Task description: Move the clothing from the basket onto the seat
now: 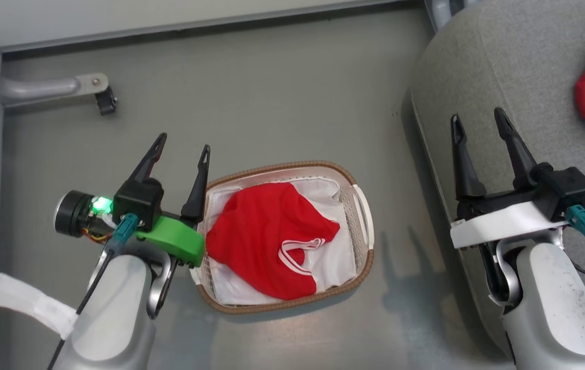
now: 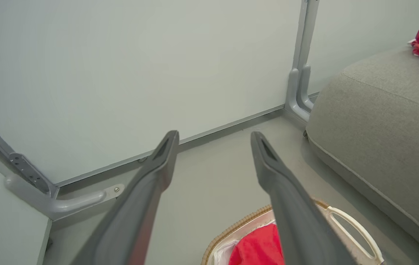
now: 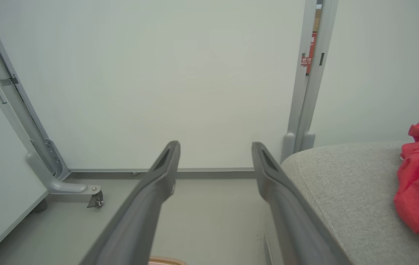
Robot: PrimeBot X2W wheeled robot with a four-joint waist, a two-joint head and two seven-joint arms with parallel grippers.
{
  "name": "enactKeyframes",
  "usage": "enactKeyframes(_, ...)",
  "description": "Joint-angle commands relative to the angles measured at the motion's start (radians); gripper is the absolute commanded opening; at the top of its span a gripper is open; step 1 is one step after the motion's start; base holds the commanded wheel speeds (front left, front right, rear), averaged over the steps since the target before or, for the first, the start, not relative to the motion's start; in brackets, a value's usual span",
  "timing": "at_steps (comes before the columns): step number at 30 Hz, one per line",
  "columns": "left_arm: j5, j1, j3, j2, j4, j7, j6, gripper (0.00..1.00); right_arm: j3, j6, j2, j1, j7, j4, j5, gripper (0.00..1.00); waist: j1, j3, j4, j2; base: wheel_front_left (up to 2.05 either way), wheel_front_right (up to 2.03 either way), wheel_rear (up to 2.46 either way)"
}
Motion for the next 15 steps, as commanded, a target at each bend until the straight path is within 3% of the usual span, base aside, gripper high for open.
enactKeyframes(1,0.011,-0.04,-0.015,0.01,0.025,0.0,-0.004,1.0,0.001,-0.001,-0.003,-0.019,-0.002,-0.011,0.009,1.0,0.0,0.174,-0.095,0.0,0.0,0.0,0.0)
enactKeyframes(15,0.114,-0.303,-0.158,0.045,0.452,0.093,-0.008,1.0,0.03,-0.001,-0.002,-0.132,-0.002,-0.118,0.084,1.0,0.0,0.461,-0.246,0.0,0.0,0.0,0.0)
